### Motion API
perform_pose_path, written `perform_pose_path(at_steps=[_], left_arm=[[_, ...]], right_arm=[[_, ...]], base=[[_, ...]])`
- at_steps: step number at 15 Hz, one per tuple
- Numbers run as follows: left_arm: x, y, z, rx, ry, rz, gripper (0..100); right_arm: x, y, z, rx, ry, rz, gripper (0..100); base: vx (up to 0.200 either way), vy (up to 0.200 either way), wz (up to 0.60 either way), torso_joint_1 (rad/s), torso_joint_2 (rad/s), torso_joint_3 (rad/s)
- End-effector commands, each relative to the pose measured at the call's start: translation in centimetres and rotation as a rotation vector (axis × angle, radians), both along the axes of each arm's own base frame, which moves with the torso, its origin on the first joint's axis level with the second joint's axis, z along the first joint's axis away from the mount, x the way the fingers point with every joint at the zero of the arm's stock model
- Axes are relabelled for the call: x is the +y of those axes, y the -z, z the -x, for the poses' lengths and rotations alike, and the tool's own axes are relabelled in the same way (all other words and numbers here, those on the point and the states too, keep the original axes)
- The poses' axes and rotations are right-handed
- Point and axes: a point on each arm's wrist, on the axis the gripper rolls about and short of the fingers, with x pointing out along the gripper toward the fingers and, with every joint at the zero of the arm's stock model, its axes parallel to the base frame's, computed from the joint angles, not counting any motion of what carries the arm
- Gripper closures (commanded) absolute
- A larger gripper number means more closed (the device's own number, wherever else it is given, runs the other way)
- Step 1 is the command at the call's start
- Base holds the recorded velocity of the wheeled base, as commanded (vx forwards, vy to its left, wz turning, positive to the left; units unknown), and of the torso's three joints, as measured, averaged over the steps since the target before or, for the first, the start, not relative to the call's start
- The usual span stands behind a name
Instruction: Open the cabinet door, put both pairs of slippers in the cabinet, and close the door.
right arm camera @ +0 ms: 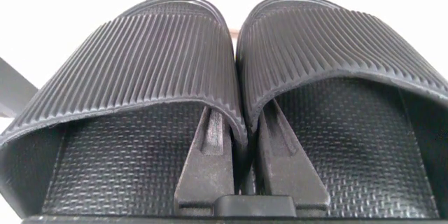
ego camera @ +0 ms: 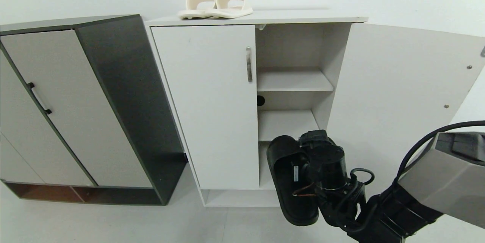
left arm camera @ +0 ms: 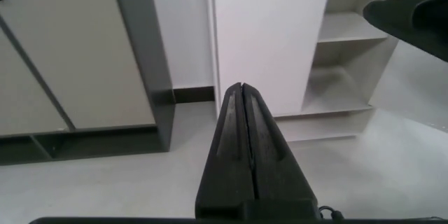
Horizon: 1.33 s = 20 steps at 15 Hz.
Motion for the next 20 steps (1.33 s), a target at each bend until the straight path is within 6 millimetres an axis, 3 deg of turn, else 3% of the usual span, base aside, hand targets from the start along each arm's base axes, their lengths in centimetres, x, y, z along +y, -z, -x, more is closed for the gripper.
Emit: perform_pose_path(at_steps=[1, 7, 12, 20], left_arm=[[0.0, 0.0, 0.0, 0.004, 0.000, 0.003, 100], [0.0, 0.0, 0.0, 0.004, -0.001, 0.024, 100], [0.0, 0.0, 0.0, 0.004, -0.001, 0.024, 100], [0.0, 0.0, 0.0, 0.004, -0.001, 0.024, 100]], right_arm=[[0.1, 1.1, -0.3, 0.021, 0.005, 0.010, 100], [0.6, 1.6, 0.0, 0.032, -0.008, -0.005, 100], [1.8, 2.6, -1.2, 0.030, -0.007, -0.022, 100], [2.1, 2.9, -1.3, 0.035, -0.008, -0.041, 100]], base=[[0.000, -0.200, 0.00, 0.002, 0.01, -0.002], [0.000, 0.000, 0.00, 0.000, 0.00, 0.000], [0.000, 0.000, 0.00, 0.000, 0.00, 0.000], [0.000, 0.000, 0.00, 0.001, 0.00, -0.048]])
